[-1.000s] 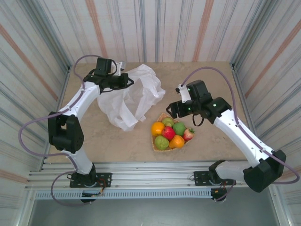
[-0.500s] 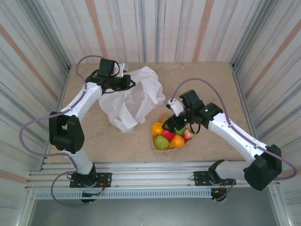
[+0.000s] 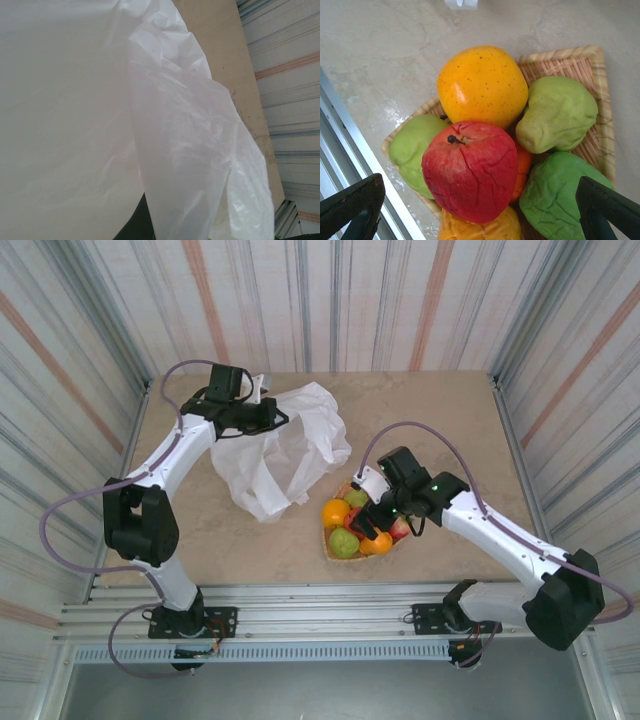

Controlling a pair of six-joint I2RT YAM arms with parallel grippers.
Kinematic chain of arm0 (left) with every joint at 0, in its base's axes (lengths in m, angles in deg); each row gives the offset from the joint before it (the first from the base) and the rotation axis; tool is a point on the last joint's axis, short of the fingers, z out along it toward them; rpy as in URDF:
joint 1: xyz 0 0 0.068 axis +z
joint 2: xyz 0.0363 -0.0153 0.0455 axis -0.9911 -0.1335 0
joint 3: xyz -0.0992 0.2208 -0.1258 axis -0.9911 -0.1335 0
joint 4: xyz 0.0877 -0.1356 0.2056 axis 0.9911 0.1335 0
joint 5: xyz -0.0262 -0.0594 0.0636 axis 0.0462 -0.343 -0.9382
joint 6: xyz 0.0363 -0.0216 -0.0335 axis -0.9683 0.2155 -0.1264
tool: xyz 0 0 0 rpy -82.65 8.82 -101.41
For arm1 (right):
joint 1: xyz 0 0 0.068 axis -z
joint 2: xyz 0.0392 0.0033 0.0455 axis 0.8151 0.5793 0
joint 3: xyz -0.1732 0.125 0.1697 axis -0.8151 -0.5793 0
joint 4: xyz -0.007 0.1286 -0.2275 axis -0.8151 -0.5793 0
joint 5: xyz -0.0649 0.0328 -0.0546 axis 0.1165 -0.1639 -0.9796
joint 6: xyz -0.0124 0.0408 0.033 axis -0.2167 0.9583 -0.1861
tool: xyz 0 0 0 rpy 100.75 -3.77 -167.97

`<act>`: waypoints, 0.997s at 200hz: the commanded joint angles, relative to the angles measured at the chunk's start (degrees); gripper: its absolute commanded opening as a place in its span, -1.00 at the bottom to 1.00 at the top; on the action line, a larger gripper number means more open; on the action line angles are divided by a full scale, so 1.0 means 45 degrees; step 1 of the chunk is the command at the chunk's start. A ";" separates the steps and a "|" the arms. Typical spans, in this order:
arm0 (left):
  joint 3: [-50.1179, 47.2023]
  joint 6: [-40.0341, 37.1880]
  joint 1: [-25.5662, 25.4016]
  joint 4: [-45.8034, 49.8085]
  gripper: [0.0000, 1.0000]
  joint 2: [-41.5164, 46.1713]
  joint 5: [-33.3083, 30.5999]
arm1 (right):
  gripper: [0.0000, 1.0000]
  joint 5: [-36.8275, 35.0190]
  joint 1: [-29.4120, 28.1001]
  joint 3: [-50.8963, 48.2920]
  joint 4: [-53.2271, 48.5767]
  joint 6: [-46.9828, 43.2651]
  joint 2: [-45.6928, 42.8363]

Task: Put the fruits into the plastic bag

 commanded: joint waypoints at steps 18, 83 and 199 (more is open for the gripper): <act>0.0145 0.0396 0.0038 -0.0135 -1.00 0.0221 0.0626 | 0.96 0.0254 -0.0180 0.0031 0.0265 -0.0604 0.0801; 0.0087 0.0318 0.0024 -0.0156 -1.00 0.0111 0.0470 | 0.68 0.0238 -0.0279 0.0133 0.0270 -0.0745 0.1748; 0.0128 0.0160 0.0022 -0.0078 -1.00 0.0208 0.0307 | 0.06 0.0517 -0.0183 0.0503 -0.0321 -0.0444 0.0088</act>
